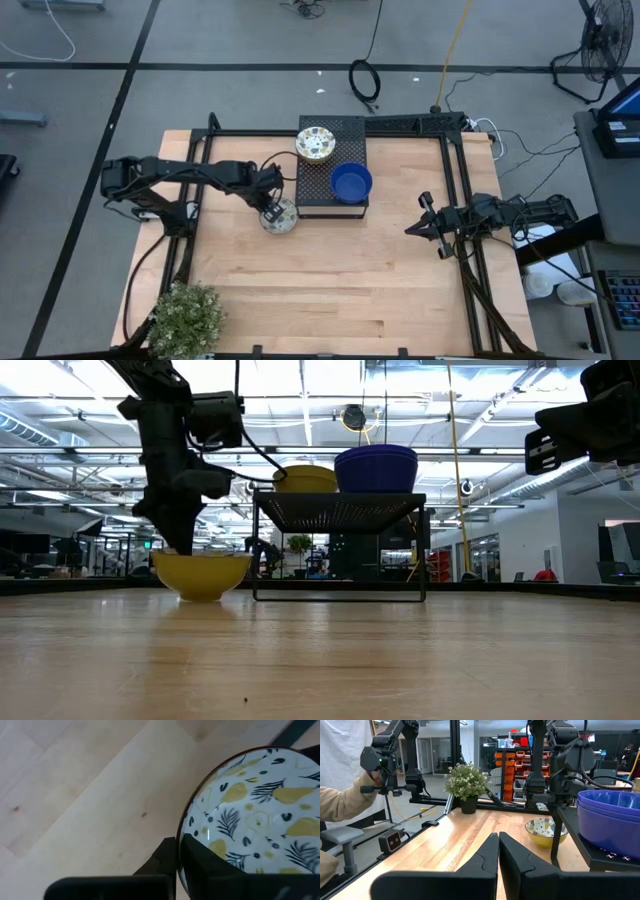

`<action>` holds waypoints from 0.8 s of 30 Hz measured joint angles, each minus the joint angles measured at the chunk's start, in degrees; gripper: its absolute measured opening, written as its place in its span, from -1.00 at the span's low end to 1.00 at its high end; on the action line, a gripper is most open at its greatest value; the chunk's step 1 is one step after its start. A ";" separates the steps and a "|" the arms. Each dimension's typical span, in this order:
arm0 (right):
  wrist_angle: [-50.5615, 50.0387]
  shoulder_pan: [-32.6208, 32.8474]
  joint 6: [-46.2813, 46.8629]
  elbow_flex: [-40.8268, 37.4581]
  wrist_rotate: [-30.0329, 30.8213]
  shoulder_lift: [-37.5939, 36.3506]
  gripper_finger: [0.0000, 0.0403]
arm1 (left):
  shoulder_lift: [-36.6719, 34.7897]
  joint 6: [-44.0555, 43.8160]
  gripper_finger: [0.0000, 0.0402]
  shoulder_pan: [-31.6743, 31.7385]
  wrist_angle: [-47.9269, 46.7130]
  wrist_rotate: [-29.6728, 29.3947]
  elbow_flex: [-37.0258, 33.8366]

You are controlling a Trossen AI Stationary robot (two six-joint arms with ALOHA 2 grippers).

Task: Pick & Place Mini bowls
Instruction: Stack the white bowl on the white bowls on the shelf

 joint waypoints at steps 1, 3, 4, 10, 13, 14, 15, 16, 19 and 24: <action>0.00 0.00 0.00 0.00 0.01 0.01 -1.00 | -0.51 0.10 -0.94 -0.04 -0.13 -0.08 -0.01; 0.01 0.01 0.02 -0.01 0.00 0.01 -1.00 | -2.09 0.12 -0.95 -0.06 -1.03 -0.61 -0.06; 0.00 -0.01 0.02 0.00 0.01 0.02 -1.00 | -2.91 0.07 -0.96 -0.02 -1.70 -1.01 -0.08; 0.13 0.01 0.00 -0.01 0.01 0.02 -1.00 | -8.44 -0.69 -0.97 -0.23 -6.54 -4.84 -0.32; 0.15 0.00 0.00 0.00 0.01 0.01 -1.00 | -11.68 -0.67 -0.97 -0.90 -6.90 -6.27 -0.34; 0.15 0.01 0.00 0.00 0.01 0.02 -1.00 | -12.79 -0.23 -0.97 -1.08 -6.60 -6.53 -0.34; 0.15 0.00 0.00 -0.01 0.00 0.01 -1.00 | -14.08 0.33 -0.97 -1.32 -6.23 -6.74 -0.34; 0.15 -0.01 0.00 0.01 0.01 0.00 -1.00 | -15.37 0.97 -0.97 -1.43 -5.58 -6.88 -0.34; 0.16 0.01 0.00 0.01 0.01 0.00 -1.00 | -18.96 2.50 -0.97 -1.90 -2.97 -8.30 -0.25; 0.17 -0.01 0.00 0.00 0.01 0.02 -1.00 | -24.03 4.67 -0.97 -2.11 1.16 -11.98 -0.21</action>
